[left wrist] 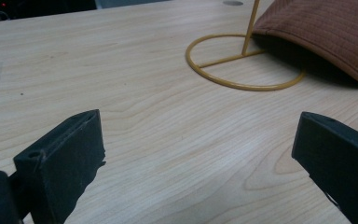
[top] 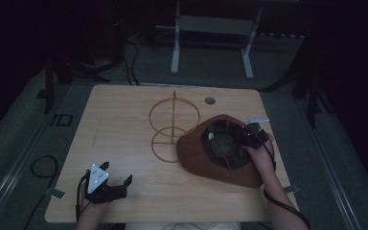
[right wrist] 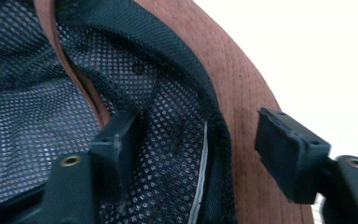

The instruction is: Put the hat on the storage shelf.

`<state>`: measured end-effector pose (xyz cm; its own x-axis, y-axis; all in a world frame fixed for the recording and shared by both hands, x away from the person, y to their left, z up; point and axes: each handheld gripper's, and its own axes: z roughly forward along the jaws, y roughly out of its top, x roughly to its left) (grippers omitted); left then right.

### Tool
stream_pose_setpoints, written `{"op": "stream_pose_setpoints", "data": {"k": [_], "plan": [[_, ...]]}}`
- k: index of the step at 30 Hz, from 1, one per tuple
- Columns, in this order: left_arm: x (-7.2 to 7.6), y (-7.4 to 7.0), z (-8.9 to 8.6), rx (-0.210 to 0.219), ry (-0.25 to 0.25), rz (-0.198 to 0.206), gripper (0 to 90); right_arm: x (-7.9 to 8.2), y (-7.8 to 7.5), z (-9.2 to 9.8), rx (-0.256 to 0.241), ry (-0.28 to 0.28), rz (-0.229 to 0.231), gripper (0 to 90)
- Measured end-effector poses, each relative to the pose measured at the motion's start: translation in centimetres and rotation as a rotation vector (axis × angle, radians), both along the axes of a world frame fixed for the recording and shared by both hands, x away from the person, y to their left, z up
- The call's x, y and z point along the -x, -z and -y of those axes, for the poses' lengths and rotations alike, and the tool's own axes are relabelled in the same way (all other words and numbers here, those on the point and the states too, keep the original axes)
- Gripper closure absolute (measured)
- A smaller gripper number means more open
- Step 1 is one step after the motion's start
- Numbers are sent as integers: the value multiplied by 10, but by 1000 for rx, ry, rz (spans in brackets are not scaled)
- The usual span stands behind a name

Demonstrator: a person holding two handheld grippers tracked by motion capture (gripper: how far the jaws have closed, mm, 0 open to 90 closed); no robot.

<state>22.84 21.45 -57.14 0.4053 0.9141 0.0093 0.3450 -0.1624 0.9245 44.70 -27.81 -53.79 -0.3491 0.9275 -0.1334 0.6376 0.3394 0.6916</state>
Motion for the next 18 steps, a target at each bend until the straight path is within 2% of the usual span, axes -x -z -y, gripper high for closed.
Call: {"op": "stream_pose_setpoints", "data": {"k": [1,3,6,7,8,11,12,14,18], "plan": [[0,0,0,3,4,-4,30,0,1,-1,14,-3,-5,338],[0,0,0,-2,0,-7,30,-1,5,-5,44,-17,-9,408],[-1,1,-1,0,2,-14,30,0,8,-10,89,2,8,476],[-1,1,-1,0,2,-14,30,0,8,-10,89,2,8,476],[-1,1,0,1,1,-16,33,-1,10,-11,114,24,13,569],[0,0,0,2,0,-15,48,-1,10,-12,129,51,19,680],[0,0,0,1,-4,-11,48,-1,10,-11,130,58,29,724],[0,0,-1,2,-11,-8,48,2,7,-7,83,75,68,804],[0,0,-2,13,-15,-10,51,8,1,-3,55,87,113,830]]}}
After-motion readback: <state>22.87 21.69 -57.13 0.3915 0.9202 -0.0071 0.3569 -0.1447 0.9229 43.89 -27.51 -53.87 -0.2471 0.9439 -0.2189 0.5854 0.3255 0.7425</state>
